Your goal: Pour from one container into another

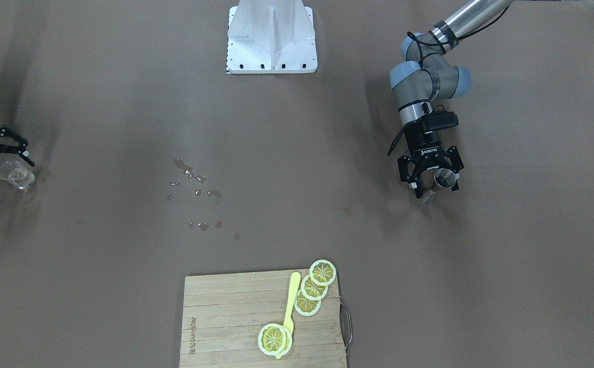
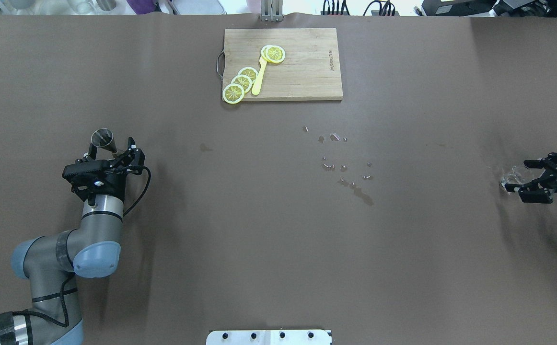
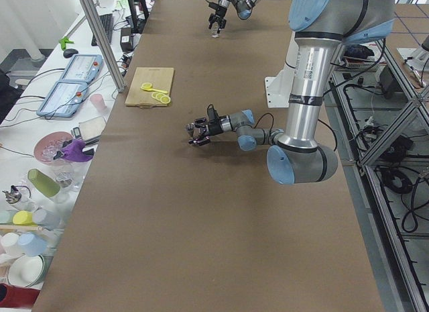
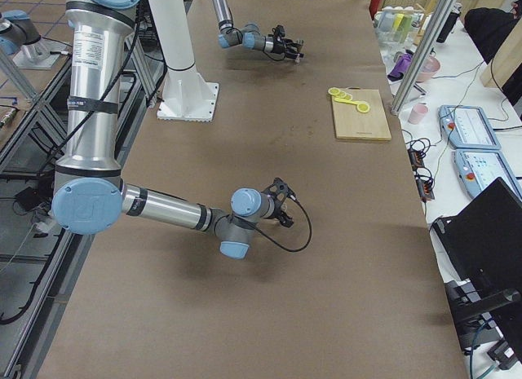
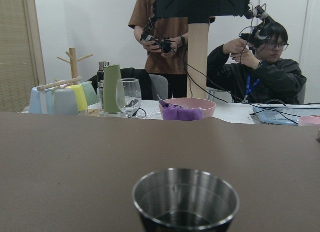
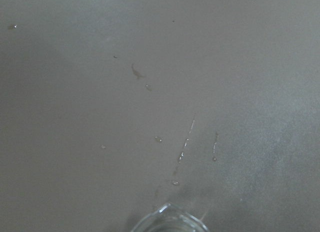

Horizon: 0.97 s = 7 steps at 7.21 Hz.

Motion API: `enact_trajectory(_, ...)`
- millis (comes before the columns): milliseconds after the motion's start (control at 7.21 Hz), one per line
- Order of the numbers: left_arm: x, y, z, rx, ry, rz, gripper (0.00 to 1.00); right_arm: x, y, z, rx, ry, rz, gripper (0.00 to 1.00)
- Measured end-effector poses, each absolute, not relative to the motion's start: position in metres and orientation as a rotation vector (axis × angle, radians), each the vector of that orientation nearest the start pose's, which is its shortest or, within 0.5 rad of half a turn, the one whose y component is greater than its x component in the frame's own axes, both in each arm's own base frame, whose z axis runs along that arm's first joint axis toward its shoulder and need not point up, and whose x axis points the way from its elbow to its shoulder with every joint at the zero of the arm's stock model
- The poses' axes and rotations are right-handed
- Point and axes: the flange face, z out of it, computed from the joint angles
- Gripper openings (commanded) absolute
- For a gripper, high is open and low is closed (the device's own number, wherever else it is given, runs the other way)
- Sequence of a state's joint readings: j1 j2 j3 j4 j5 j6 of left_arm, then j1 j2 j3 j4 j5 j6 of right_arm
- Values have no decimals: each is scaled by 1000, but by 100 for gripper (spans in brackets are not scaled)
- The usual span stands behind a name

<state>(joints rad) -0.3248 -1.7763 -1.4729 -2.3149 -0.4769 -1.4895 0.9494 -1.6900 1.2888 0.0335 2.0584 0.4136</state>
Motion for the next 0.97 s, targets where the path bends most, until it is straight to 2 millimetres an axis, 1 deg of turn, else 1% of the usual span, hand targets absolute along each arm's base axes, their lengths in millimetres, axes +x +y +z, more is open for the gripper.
enact_trajectory(139,476,-394,494,1174,546,-678,97,-178,-397,679,839,-965,-471,100)
enact_trajectory(416,478,-393,495,1187,539,-681,96,-177,-393,679,868,-984,-466,100)
enact_trajectory(555,479,-392,494,1188,539,-681,88,-176,-392,678,878,-995,-454,100)
enact_trajectory(693,480,-393,493,1189,539,-681,56,-176,-393,679,885,-998,-446,100)
enact_trajectory(832,480,-393,492,1189,537,-679,41,-178,-395,679,889,-999,-442,100)
enact_trajectory(971,480,-393,492,1190,534,-676,37,-180,-398,678,894,-1001,-440,100)
